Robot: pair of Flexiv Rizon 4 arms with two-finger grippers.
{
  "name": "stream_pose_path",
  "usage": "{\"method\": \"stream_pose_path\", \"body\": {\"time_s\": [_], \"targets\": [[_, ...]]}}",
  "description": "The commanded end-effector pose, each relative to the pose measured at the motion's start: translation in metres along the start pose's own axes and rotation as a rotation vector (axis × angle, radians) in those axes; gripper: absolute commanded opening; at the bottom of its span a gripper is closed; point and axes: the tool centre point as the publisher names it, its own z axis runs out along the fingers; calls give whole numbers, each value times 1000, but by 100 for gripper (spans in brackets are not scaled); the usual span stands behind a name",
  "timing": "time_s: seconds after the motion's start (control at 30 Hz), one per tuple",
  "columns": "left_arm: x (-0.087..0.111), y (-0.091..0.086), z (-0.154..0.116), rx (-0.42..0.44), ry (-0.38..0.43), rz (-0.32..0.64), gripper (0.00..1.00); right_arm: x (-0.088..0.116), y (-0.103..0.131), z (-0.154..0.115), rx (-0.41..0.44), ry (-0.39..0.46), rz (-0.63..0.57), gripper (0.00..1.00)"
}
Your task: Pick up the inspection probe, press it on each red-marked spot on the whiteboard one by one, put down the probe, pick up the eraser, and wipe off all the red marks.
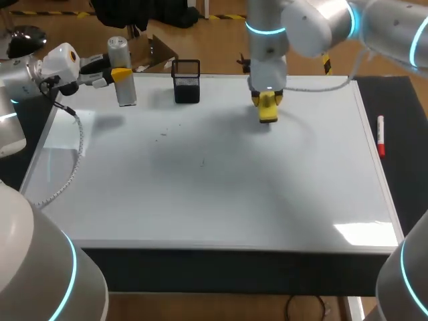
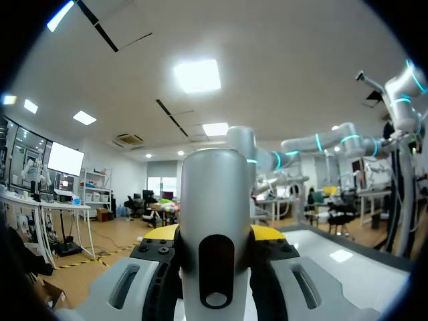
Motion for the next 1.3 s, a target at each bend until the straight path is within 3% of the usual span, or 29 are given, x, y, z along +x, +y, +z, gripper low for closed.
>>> {"method": "stream_pose_path", "body": {"time_s": [0.03,0.43,0.73,1.3], "targets": [[0,-2,0,-2,-1,0,0,-21,-28,5,-85,14,-7,0],[0,-2,0,-2,-1,0,0,-61,-46,2,-45,-53,-37,0],[0,-2,0,-2,-1,0,0,-67,-54,7,0,-136,-27,0],[0,-2,0,-2,-1,0,0,-71,-58,16,-9,-147,-70,0]]}}
